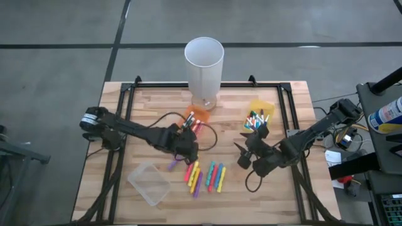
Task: Pick & Place Markers
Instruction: Put the large red marker pen into the orange bin
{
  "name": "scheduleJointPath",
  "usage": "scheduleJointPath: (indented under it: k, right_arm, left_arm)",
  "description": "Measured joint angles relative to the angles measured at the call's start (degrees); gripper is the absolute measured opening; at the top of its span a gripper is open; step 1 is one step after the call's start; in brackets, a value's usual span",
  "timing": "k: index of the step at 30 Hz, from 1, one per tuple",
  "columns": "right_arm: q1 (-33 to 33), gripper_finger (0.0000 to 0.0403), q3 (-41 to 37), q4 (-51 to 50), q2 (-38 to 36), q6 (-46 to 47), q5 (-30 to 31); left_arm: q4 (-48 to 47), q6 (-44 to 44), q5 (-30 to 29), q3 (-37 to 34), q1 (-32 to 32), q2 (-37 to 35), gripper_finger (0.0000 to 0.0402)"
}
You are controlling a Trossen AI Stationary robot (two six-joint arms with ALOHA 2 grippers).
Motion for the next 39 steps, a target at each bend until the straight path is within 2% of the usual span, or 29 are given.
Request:
scheduleJointPath:
  k: [10,16,30,39]
  right_arm:
    - [0.00,0.0226,-0.11,-0.11,3.48,-1.20,1.27]
    - [0.02,0.0226,-0.11,-0.07,5.99,-0.44,1.22]
    - [0.02,0.0226,-0.11,-0.09,6.40,0.46,1.14]
    - [0.02,0.0226,-0.11,0.11,6.40,0.51,0.92]
  left_arm:
    - [0.66,7.79,0.15,1.45,10.67,-0.06,0.0048]
    - [5.67,11.59,5.43,1.45,15.77,-0.07,0.0048]
    - [9.54,15.39,7.31,1.38,21.79,0.38,0.0057]
    - [10.72,16.44,10.93,0.53,24.10,5.38,0.0058]
